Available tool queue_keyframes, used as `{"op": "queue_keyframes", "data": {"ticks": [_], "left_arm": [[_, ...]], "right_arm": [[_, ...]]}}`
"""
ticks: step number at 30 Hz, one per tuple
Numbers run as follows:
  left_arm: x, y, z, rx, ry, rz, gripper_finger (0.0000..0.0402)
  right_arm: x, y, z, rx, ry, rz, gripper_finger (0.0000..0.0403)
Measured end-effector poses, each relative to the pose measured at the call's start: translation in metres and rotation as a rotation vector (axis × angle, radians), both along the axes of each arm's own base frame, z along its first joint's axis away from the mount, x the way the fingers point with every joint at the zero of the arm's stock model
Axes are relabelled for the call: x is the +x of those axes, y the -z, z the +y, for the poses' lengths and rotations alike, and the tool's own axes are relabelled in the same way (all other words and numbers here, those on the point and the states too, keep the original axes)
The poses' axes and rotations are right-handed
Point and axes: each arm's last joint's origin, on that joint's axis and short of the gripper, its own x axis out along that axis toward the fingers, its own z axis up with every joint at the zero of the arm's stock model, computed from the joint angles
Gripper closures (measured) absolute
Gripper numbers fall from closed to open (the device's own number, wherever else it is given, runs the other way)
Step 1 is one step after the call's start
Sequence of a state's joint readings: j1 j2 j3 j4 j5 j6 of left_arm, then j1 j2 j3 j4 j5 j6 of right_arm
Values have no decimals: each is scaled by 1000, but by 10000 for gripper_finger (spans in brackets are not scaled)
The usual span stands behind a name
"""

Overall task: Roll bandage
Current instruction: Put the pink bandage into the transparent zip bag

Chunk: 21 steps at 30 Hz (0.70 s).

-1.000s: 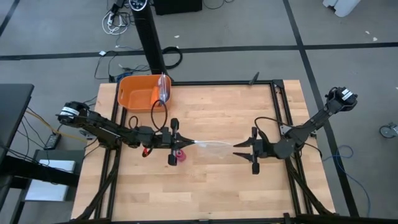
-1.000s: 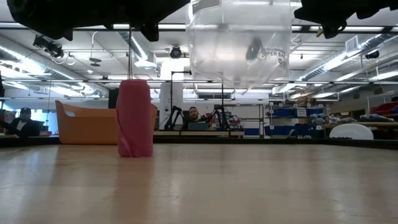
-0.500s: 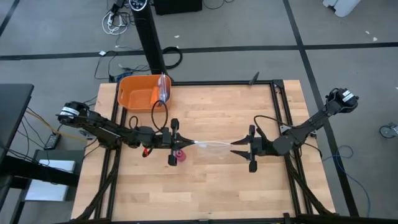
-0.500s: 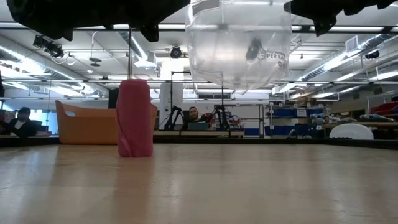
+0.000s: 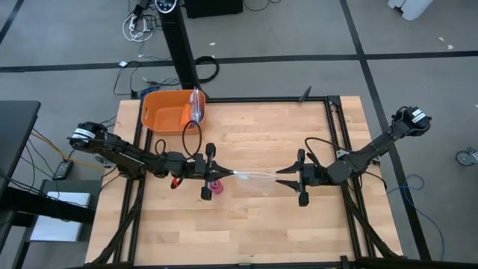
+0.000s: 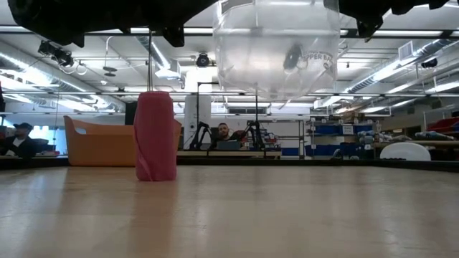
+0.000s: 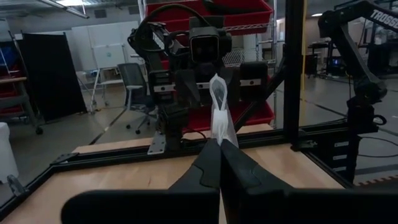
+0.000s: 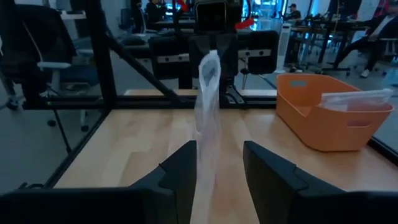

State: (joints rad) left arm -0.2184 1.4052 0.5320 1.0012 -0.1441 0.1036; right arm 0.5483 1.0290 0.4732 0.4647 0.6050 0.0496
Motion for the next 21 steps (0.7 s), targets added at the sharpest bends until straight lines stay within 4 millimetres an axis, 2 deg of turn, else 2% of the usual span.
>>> {"op": "queue_keyframes", "data": {"ticks": [11,14,17,21], "left_arm": [[0,0,0,-1,-1,1,400],[0,0,0,-3,0,-1,400],[2,-3,0,-6,-1,-11,400],[8,-6,-1,-7,-2,-13,400]], "right_arm": [[1,-6,1,31,-59,-59,299],[3,-7,-2,33,-45,-61,330],[6,-6,-7,52,-55,-63,383],[15,-2,-10,57,-64,-71,395]]}}
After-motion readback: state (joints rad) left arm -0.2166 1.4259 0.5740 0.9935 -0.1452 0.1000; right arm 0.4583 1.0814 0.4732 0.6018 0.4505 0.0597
